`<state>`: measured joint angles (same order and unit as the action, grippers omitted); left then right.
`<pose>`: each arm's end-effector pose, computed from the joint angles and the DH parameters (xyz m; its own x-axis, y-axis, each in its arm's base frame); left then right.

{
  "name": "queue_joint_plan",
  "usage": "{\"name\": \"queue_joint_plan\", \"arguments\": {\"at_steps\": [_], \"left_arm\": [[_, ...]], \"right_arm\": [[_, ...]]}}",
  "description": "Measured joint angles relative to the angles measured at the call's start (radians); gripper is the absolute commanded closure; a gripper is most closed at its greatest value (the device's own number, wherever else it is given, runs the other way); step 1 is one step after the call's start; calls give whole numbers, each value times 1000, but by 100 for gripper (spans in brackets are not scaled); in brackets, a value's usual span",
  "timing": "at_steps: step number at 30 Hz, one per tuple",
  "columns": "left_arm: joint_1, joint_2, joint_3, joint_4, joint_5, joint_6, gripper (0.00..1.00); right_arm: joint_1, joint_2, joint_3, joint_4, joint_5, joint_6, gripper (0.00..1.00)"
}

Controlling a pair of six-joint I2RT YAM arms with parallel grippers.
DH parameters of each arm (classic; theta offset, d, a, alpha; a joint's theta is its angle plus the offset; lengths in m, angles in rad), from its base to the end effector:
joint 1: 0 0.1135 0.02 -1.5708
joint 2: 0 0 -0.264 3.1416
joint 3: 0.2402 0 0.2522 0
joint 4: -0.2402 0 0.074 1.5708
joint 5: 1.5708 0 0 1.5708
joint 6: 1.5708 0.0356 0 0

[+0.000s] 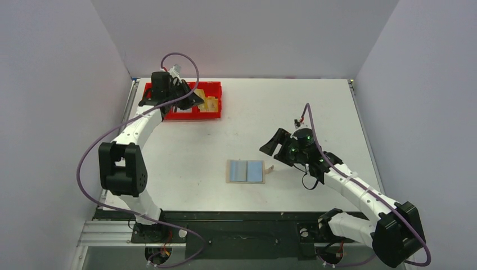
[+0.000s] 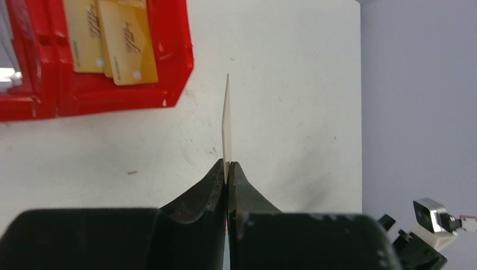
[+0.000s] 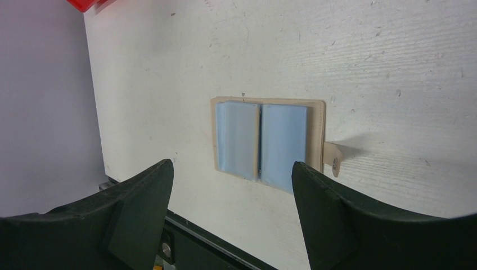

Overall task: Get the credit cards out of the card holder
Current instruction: Place the credit card in the storage box.

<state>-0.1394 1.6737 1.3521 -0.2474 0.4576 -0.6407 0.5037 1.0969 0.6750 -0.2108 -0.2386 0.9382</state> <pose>0.3818 -0.0695 0.2985 -0.7226 -0.4401 -0.5331 0.0765 0.7155 -0.6944 0.2019 0.1209 0.2386 -0.8191 0.4434 -0.3641 0.0417 0.6789 0.7330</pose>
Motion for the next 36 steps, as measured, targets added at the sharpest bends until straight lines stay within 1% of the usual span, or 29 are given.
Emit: {"name": "queue_joint_plan", "arguments": {"at_steps": [6, 15, 22, 29, 30, 32, 33, 34, 35, 36], "left_arm": [[71, 203, 167, -6, 22, 51, 100], [69, 414, 375, -18, 29, 123, 100], [56, 542, 416, -2, 22, 137, 100], [19, 630, 456, 3, 6, 144, 100], [14, 635, 463, 3, 2, 147, 99], [3, 644, 483, -3, -7, 151, 92], [-2, 648, 494, -3, -11, 154, 85], [-5, 650, 502, -3, -13, 156, 83], [-8, 652, 511, -4, -15, 155, 77], [-10, 652, 517, -4, -18, 156, 74]], "right_arm": [[-6, -42, 11, -45, 1, -19, 27], [-13, -103, 30, -119, 19, -46, 27], [-14, -124, 30, -149, 30, -48, 27], [-14, -133, 32, -170, 42, -48, 27], [-14, -138, 32, -173, 46, -49, 27], [-14, -146, 32, -179, 51, -49, 27], [-14, -150, 33, -184, 53, -49, 27], [-14, -153, 35, -189, 54, -49, 27], [-14, -154, 37, -194, 56, -49, 27], [-14, -156, 39, -196, 59, -49, 27]]}}
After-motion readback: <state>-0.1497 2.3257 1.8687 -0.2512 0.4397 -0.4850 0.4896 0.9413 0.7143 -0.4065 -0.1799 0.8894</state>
